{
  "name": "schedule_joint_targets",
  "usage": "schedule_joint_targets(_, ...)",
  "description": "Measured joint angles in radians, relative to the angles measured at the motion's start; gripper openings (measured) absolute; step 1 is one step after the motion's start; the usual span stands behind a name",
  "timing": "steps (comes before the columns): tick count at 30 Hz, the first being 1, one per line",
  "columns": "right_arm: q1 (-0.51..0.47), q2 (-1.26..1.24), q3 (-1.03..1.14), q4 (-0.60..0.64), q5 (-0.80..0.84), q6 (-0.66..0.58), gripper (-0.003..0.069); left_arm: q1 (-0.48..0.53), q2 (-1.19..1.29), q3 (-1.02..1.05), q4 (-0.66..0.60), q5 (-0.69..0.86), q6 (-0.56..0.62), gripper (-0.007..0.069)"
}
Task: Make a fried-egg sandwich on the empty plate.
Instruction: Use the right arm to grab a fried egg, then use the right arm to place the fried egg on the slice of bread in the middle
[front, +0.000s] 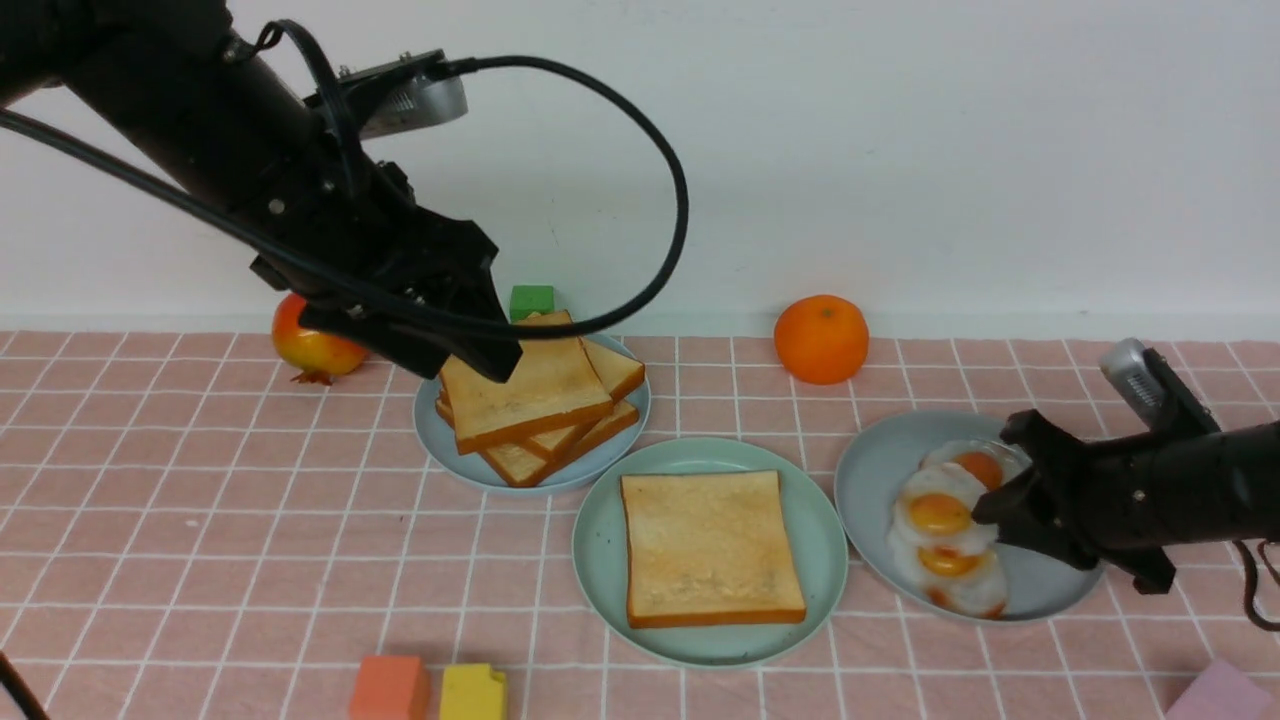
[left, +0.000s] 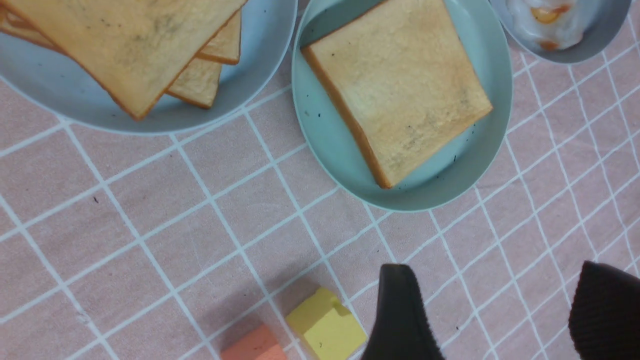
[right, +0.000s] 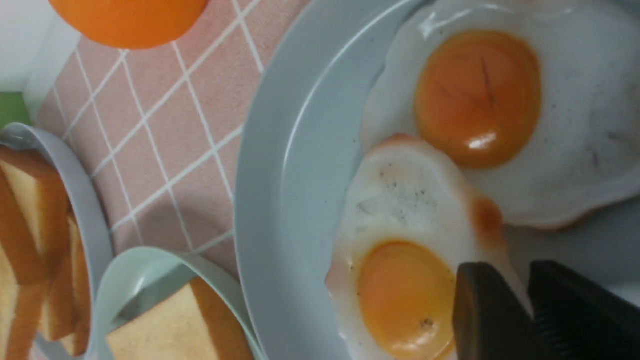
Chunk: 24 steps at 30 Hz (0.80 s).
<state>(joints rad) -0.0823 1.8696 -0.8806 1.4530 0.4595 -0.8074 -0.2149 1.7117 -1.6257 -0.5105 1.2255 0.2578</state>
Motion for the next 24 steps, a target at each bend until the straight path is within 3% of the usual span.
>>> schedule_joint_targets(2,-0.003,0.000,-0.003,0.008,0.008,-0.003,0.0103,0.000,0.000,0.001,-0.001,0.000,0.001,0.0479)
schedule_joint_targets(16,-0.097,-0.092,-0.005,0.000,0.125,-0.029,0.0057,0.000,-0.014,0.002,-0.001,0.000,0.003,0.0479)
schedule_joint_targets(19,-0.067,-0.139,-0.005,0.023,0.186,-0.057,0.0057,0.000,-0.056,0.004,-0.001,0.000,-0.001,0.0479)
schedule_joint_targets(24,0.071,-0.144,-0.024,0.060,0.226,-0.100,0.0056,0.000,-0.144,0.065,-0.001,0.000,-0.006,0.0479)
